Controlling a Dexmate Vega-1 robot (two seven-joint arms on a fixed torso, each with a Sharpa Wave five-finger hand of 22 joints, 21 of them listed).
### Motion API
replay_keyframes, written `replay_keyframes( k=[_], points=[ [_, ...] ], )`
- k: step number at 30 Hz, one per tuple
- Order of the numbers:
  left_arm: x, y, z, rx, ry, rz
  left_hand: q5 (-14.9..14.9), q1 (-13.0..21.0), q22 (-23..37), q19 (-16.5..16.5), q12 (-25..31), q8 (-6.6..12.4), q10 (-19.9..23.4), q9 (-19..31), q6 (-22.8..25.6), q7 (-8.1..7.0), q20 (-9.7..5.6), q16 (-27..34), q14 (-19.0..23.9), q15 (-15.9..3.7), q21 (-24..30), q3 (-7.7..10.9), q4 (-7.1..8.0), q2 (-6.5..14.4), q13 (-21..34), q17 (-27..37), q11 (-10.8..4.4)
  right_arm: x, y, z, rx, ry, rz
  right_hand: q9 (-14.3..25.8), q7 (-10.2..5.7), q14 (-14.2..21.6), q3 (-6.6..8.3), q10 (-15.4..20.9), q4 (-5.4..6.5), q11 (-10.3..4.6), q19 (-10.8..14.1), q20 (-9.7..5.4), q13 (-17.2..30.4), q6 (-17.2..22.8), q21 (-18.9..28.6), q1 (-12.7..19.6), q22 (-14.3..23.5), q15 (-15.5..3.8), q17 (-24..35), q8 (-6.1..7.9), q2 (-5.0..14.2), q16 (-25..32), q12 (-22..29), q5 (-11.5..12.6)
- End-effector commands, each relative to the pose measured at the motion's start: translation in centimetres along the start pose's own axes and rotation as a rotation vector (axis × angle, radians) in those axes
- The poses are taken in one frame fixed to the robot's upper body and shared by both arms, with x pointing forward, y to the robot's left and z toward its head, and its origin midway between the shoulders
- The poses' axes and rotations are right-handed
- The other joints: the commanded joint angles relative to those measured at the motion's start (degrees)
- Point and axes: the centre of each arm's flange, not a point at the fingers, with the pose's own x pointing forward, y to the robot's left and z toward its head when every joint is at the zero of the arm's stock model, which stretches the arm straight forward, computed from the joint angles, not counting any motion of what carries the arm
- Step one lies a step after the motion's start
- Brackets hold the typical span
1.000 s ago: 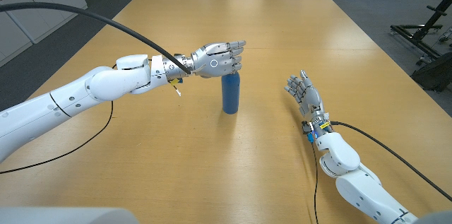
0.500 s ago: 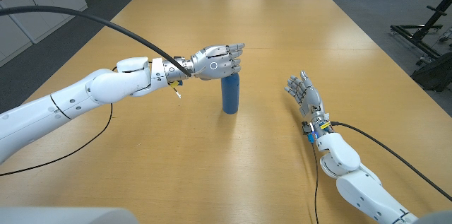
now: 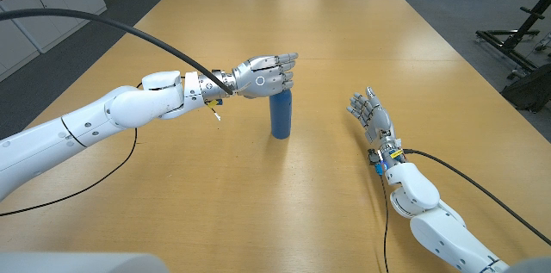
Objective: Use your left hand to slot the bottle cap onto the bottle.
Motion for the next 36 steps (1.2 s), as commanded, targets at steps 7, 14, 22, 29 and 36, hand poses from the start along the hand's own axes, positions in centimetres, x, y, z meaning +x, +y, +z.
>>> replay_keyframes(
  k=[7, 14, 22, 29, 36],
  points=[
    [0.11, -0.01, -0.22, 0.031, 0.003, -0.022, 0.04, -2.67, 0.13, -0.85, -0.37, -0.81, -4.50, -0.14, -3.02, 0.15, -3.65, -0.27, -2.23, -9.65, 0.01, -0.08, 2.16, -1.07, -0.01, 0.19, 0.42, -0.25, -0.27, -0.03, 0.005, -0.005, -0.004, 0.24, 0.01, 0.39, -0.16, 0.17, -0.15, -0.04, 0.60, 0.06, 0.10, 0.60, -0.01, 0.02, 0.16, 0.05, 0.35, -0.07, 0.37, -0.16, 0.22, 0.38],
    [0.01, -0.10, -0.11, 0.047, 0.007, -0.042, 0.33, -4.66, 0.15, -1.81, -0.52, -1.64, -9.73, -0.06, -6.94, 0.13, -3.17, -0.04, -4.38, -9.59, -0.04, -0.90, 2.28, -1.82, 0.01, 0.41, 0.42, -0.20, -0.26, 0.02, 0.002, -0.005, 0.001, 0.24, -0.03, 0.41, -0.18, 0.22, -0.15, -0.06, 0.58, 0.06, 0.10, 0.63, -0.10, 0.02, 0.17, 0.04, 0.35, -0.06, 0.38, -0.16, 0.24, 0.38],
    [-0.13, -0.08, 0.00, 0.071, 0.013, -0.049, 0.64, -6.18, 0.19, -3.39, -0.45, -2.73, -15.10, 0.08, -12.79, 0.09, -3.40, -0.14, -8.30, -9.46, 0.01, -1.62, 2.06, -2.75, 0.12, 0.49, 0.52, -0.14, -0.22, 0.03, 0.001, -0.004, 0.003, 0.24, 0.00, 0.39, -0.19, 0.26, -0.15, -0.09, 0.61, 0.05, 0.10, 0.60, -0.17, 0.02, 0.17, 0.03, 0.36, -0.08, 0.38, -0.18, 0.25, 0.38],
    [-0.01, -0.05, 0.11, 0.092, 0.006, -0.063, 0.81, -7.40, 0.20, -4.64, -0.53, -2.93, -17.95, 0.14, -14.70, 0.06, -3.23, -0.21, -10.51, -9.27, -0.09, -2.15, 2.23, -3.20, 0.16, 0.50, 0.62, -0.14, -0.22, 0.04, 0.005, -0.002, 0.001, 0.24, -0.09, 0.38, -0.20, 0.32, -0.15, -0.15, 0.60, 0.07, 0.10, 0.55, -0.23, 0.03, 0.17, 0.00, 0.36, -0.10, 0.38, -0.19, 0.27, 0.39],
    [0.01, -0.16, 0.32, 0.100, 0.000, -0.068, 0.89, -8.59, 0.18, -5.40, -0.54, -3.34, -20.75, 0.17, -17.08, 0.02, -3.05, -0.10, -12.38, -9.20, -0.13, -2.71, 2.26, -3.51, 0.23, 0.53, 0.79, -0.28, -0.26, -0.14, 0.006, 0.001, -0.001, 0.24, -0.13, 0.38, -0.22, 0.27, -0.15, -0.14, 0.67, 0.05, 0.10, 0.59, -0.28, 0.03, 0.18, 0.03, 0.36, -0.08, 0.39, -0.20, 0.25, 0.39]
  ],
)
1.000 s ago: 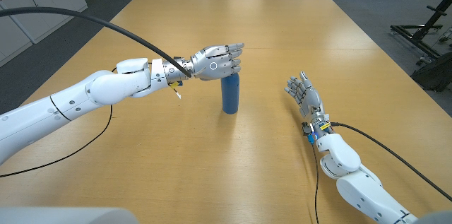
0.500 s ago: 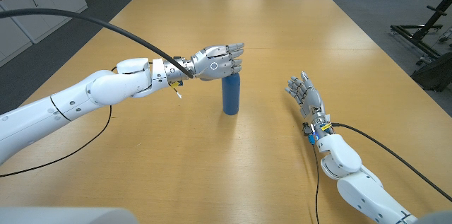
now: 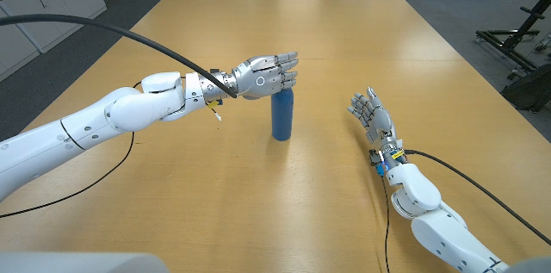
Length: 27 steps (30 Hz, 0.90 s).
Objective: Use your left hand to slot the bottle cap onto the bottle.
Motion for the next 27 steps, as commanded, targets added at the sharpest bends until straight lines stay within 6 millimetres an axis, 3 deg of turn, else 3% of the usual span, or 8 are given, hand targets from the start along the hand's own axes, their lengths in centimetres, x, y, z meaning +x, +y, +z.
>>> replay_keyframes(
  k=[1, 10, 20, 24, 27],
  points=[
    [0.06, -0.05, 0.28, 0.022, -0.007, -0.014, 0.43, -1.16, 0.20, -0.71, -0.20, -0.21, -1.70, 0.15, -1.28, 0.03, -3.12, 0.08, -1.29, -9.78, -0.14, -0.53, -0.08, -0.03, 0.21, 0.24, 0.18, -0.14, -0.03, -0.23, 0.004, 0.006, -0.002, 0.24, 0.12, 0.36, -0.09, 0.34, -0.03, -0.12, 0.68, 0.05, 0.10, 0.31, -0.29, 0.04, 0.18, 0.02, 0.06, -0.11, 0.39, 0.00, 0.28, 0.39],
    [0.13, 0.05, 0.34, 0.060, -0.010, -0.036, 0.60, -2.77, 0.20, -2.26, -0.30, -1.02, -6.24, 0.16, -5.26, 0.23, -2.88, 0.07, -4.28, -9.11, -0.19, -1.48, -0.17, -0.38, 0.29, 0.22, 0.58, -0.27, -0.02, -0.16, 0.004, 0.001, -0.003, 0.25, 0.12, 0.38, -0.11, 0.34, -0.03, -0.14, 0.70, 0.07, 0.10, 0.42, -0.38, 0.04, 0.18, -0.05, 0.06, -0.07, 0.40, 0.00, 0.27, 0.39],
    [-0.18, 0.11, 0.38, 0.077, -0.002, -0.048, 0.77, -4.24, 0.21, -3.93, -0.35, -2.51, -10.74, 0.18, -10.96, 2.33, -2.46, -0.04, -7.71, -7.19, -0.28, -2.54, -0.16, -0.71, 0.34, 0.19, 2.99, -0.26, 0.14, -0.11, 0.003, 0.001, -0.001, 0.24, 0.17, 0.38, -0.12, 0.33, -0.04, -0.16, 0.70, 0.09, 0.10, 0.40, -0.46, 0.05, 0.19, -0.01, 0.07, -0.08, 0.40, -0.01, 0.26, 0.39],
    [-0.26, 0.10, 0.36, 0.090, 0.003, -0.057, 0.83, -4.99, 0.22, -4.43, -0.49, -3.00, -12.79, 0.18, -12.74, 2.78, -2.17, -0.21, -9.32, -6.40, -0.25, -2.97, -0.08, -0.72, 0.35, 0.18, 2.88, -0.24, 0.18, -0.10, 0.003, 0.002, -0.001, 0.24, 0.13, 0.34, -0.13, 0.29, -0.04, -0.17, 0.71, 0.07, 0.10, 0.42, -0.50, 0.06, 0.19, -0.08, 0.07, -0.08, 0.41, -0.03, 0.24, 0.39],
    [-0.34, 0.09, 0.31, 0.100, 0.007, -0.063, 0.89, -5.53, 0.23, -5.19, -0.52, -3.52, -14.48, 0.18, -14.52, 3.46, -1.86, -0.30, -10.72, -5.69, -0.34, -3.32, -0.06, -0.73, 0.36, 0.17, 3.61, -0.24, 0.21, -0.17, 0.003, 0.005, -0.001, 0.24, 0.10, 0.34, -0.14, 0.35, -0.04, -0.09, 0.71, 0.10, 0.10, 0.38, -0.54, 0.06, 0.19, -0.07, 0.07, -0.09, 0.41, -0.04, 0.27, 0.39]
  ],
)
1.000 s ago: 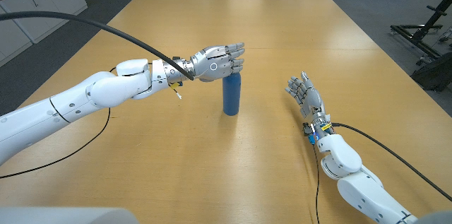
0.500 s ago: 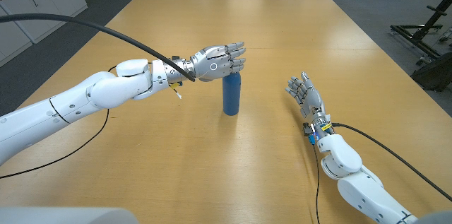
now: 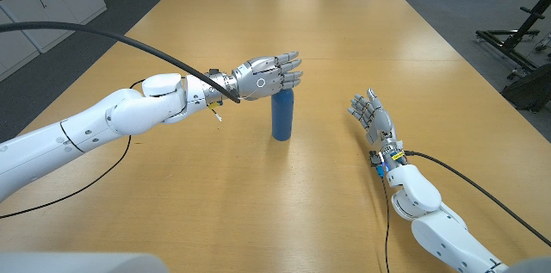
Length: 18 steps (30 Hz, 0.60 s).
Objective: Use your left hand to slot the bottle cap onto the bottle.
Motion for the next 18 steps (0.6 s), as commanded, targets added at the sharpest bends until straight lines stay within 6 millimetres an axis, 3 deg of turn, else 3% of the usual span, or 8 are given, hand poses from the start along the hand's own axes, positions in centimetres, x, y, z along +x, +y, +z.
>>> replay_keyframes(
  k=[1, 6, 18],
  points=[
    [-0.3, 0.0, -0.1, 0.035, 0.012, -0.020, 0.28, -1.00, 0.24, -1.03, -0.05, -0.72, -1.79, 0.19, -1.86, 0.67, -1.55, -0.32, -1.73, -5.75, -0.37, -0.62, 0.07, 0.02, 0.24, 0.18, 0.86, 0.0, 0.2, 0.0, 0.002, 0.002, -0.001, 0.24, 0.11, 0.35, -0.14, 0.34, -0.05, -0.11, 0.71, 0.09, 0.10, 0.41, -0.04, 0.06, 0.19, -0.06, 0.08, -0.08, 0.41, -0.04, 0.26, 0.39],
    [-0.4, 0.1, -0.5, 0.041, 0.029, -0.019, 0.23, -3.26, 0.26, -1.55, 0.27, -0.98, -2.56, 0.23, -2.69, 1.21, -1.39, -0.06, -2.54, -5.39, -0.31, -1.47, 0.95, 0.25, 0.27, 0.26, 1.38, -0.1, 0.2, -0.1, 0.002, 0.004, -0.003, 0.24, 0.10, 0.34, -0.15, 0.33, -0.05, -0.17, 0.74, 0.10, 0.10, 0.41, -0.07, 0.06, 0.19, -0.05, 0.08, -0.08, 0.41, -0.05, 0.25, 0.39],
    [-1.0, 0.6, -1.7, 0.055, 0.082, -0.003, 0.21, -5.10, 0.27, -1.89, 0.60, -0.76, -2.54, 0.26, -2.21, 0.85, -1.12, 0.23, -2.65, -5.27, -0.27, -2.11, 1.53, 0.41, 0.27, 0.28, 1.54, -0.3, 0.3, -0.1, -0.003, -0.001, -0.007, 0.24, 0.09, 0.29, -0.17, 0.25, -0.05, -0.10, 0.78, 0.11, 0.10, 0.34, -0.16, 0.07, 0.20, -0.07, 0.08, -0.11, 0.42, -0.08, 0.22, 0.39]
  ],
)
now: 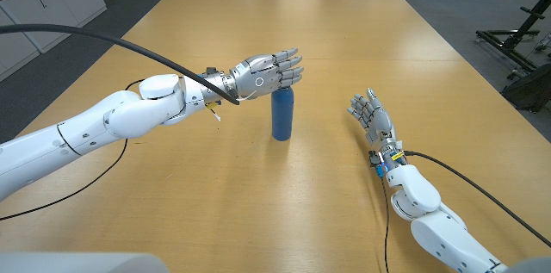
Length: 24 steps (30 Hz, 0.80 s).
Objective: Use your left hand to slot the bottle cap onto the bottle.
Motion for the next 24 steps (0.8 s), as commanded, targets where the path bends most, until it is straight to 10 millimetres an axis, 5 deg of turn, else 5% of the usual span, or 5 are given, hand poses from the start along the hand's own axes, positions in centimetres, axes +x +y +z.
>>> replay_keyframes(
  k=[1, 9, 16, 24],
  points=[
    [-0.6, 0.4, -1.1, 0.014, 0.044, 0.011, 0.20, -0.99, 0.27, -0.37, 0.37, -0.15, -0.29, 0.27, 0.07, -0.26, -1.04, 0.48, -0.31, -5.17, 0.14, -0.49, 0.17, -0.07, 0.28, 0.29, -0.07, -0.1, 0.1, 0.0, 0.000, 0.000, -0.005, 0.24, 0.08, 0.32, -0.17, 0.23, -0.05, -0.13, 0.47, -0.21, 0.10, 0.33, -0.17, 0.07, 0.20, -0.05, 0.09, -0.12, 0.42, -0.07, 0.21, 0.39],
    [-2.3, 0.6, -2.4, 0.007, 0.083, 0.016, 0.38, -6.74, 0.30, -0.53, 0.98, -0.10, 0.43, 0.37, -0.07, -0.04, -0.90, 1.01, 0.01, -5.33, 0.35, -3.01, 1.78, -0.52, 0.28, 0.36, -0.06, 0.0, 0.3, -0.2, 0.003, 0.006, -0.007, 0.24, 0.07, 0.30, -0.19, 0.26, -0.06, -0.08, 0.45, -0.20, 0.10, 0.35, -0.27, 0.07, 0.20, 0.00, 0.09, -0.11, 0.42, -0.09, 0.22, 0.39],
    [-3.9, 0.6, -3.2, 0.003, 0.143, 0.011, 0.54, -8.36, 0.29, -0.49, 1.34, 0.10, 1.34, 0.39, 0.34, 0.02, -0.69, 1.29, 0.59, -5.51, 0.42, -3.69, 2.13, -0.48, 0.28, 0.35, -0.57, 0.2, 0.6, -0.4, 0.009, 0.017, -0.007, 0.25, 0.08, 0.29, -0.20, 0.27, -0.06, -0.15, 0.48, -0.23, 0.10, 0.36, -0.35, 0.08, 0.21, -0.01, 0.09, -0.11, 0.43, -0.10, 0.22, 0.39],
    [-5.6, -0.1, -2.6, -0.083, 0.308, -0.051, 1.12, -12.32, 0.27, 0.50, 3.15, 0.62, 7.49, 0.32, 1.54, 0.54, -1.77, 2.34, 3.99, -7.84, 0.76, -4.25, 3.22, 1.60, 0.26, 0.24, -3.00, 0.3, 0.7, -0.2, 0.006, 0.007, -0.013, 0.24, 0.23, 0.36, -0.21, 0.26, -0.06, -0.14, 0.53, -0.25, 0.10, 0.41, -0.41, 0.09, 0.21, -0.03, 0.09, -0.09, 0.44, -0.09, 0.21, 0.39]
  ],
)
